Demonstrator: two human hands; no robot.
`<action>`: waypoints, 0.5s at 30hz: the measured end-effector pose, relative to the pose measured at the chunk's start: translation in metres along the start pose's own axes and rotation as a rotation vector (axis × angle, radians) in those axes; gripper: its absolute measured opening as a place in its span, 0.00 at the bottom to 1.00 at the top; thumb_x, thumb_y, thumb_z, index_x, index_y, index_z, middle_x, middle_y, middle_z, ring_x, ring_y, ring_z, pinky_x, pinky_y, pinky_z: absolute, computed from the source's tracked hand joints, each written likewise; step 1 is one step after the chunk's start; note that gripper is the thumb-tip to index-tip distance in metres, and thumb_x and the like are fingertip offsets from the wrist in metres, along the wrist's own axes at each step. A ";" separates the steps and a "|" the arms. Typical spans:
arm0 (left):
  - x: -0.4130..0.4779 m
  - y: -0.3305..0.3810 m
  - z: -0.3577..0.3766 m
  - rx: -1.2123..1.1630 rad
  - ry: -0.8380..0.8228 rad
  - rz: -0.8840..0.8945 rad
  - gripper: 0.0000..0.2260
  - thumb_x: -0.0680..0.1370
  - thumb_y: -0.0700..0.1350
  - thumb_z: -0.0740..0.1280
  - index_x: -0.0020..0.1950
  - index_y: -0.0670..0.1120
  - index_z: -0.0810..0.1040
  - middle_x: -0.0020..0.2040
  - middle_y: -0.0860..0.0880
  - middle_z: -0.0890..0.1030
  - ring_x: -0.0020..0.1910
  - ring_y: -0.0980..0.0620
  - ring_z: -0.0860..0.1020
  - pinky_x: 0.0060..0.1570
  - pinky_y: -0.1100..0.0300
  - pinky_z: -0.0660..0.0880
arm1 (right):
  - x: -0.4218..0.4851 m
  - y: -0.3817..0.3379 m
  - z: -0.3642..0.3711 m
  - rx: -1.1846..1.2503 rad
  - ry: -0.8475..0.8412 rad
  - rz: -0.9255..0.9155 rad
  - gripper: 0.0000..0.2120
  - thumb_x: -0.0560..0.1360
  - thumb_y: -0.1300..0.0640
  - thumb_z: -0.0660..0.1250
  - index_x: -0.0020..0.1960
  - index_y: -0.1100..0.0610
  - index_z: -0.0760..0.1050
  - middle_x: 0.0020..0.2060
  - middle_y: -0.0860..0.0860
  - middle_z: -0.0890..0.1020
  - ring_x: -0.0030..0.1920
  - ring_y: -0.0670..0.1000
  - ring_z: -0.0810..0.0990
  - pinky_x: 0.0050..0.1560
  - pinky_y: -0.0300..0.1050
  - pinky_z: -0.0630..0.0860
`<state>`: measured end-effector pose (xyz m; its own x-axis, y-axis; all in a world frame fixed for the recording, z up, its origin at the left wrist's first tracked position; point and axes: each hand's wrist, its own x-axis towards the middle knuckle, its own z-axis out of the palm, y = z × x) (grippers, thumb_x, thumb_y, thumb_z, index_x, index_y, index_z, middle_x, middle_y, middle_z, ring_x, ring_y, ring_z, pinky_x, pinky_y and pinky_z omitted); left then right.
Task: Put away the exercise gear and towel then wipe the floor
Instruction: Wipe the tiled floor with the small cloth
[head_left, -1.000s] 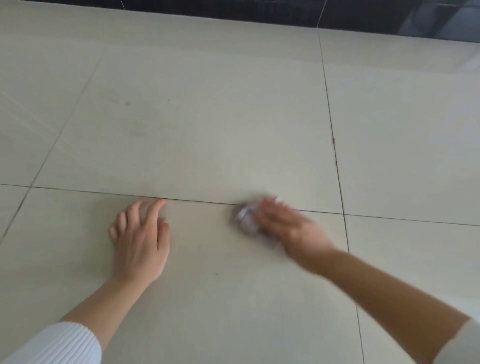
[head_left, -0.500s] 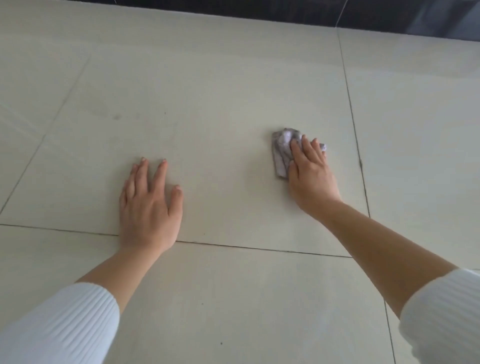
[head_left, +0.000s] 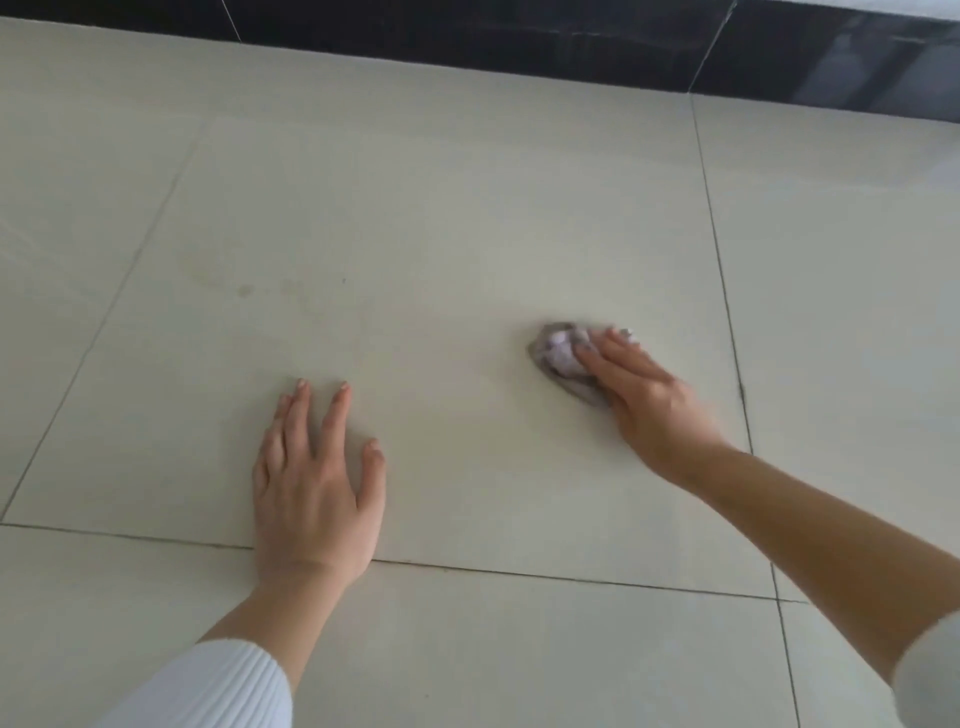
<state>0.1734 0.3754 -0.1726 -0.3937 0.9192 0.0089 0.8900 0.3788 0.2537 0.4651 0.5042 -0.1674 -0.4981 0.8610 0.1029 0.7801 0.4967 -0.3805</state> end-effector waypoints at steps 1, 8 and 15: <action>0.000 0.000 0.000 0.006 -0.007 -0.005 0.28 0.76 0.58 0.49 0.75 0.52 0.62 0.77 0.45 0.59 0.76 0.45 0.56 0.70 0.48 0.57 | 0.015 0.011 -0.005 0.004 0.042 0.120 0.26 0.75 0.72 0.61 0.71 0.57 0.69 0.70 0.56 0.70 0.72 0.59 0.66 0.72 0.52 0.61; 0.001 0.000 0.000 0.027 -0.031 -0.014 0.28 0.76 0.58 0.50 0.75 0.52 0.62 0.77 0.45 0.59 0.76 0.45 0.56 0.69 0.48 0.59 | 0.106 0.014 0.007 -0.008 0.144 0.538 0.21 0.80 0.59 0.58 0.72 0.57 0.66 0.73 0.56 0.64 0.74 0.60 0.57 0.73 0.51 0.54; 0.000 0.000 -0.001 0.033 -0.048 -0.026 0.28 0.76 0.59 0.50 0.76 0.53 0.61 0.77 0.45 0.58 0.76 0.45 0.56 0.69 0.48 0.58 | 0.056 -0.073 0.039 0.109 0.016 -0.003 0.21 0.75 0.63 0.59 0.68 0.60 0.73 0.67 0.57 0.74 0.70 0.61 0.69 0.73 0.52 0.58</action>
<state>0.1733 0.3756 -0.1717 -0.4063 0.9127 -0.0445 0.8868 0.4056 0.2217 0.3651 0.5122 -0.1695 -0.4939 0.8614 0.1182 0.7320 0.4853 -0.4781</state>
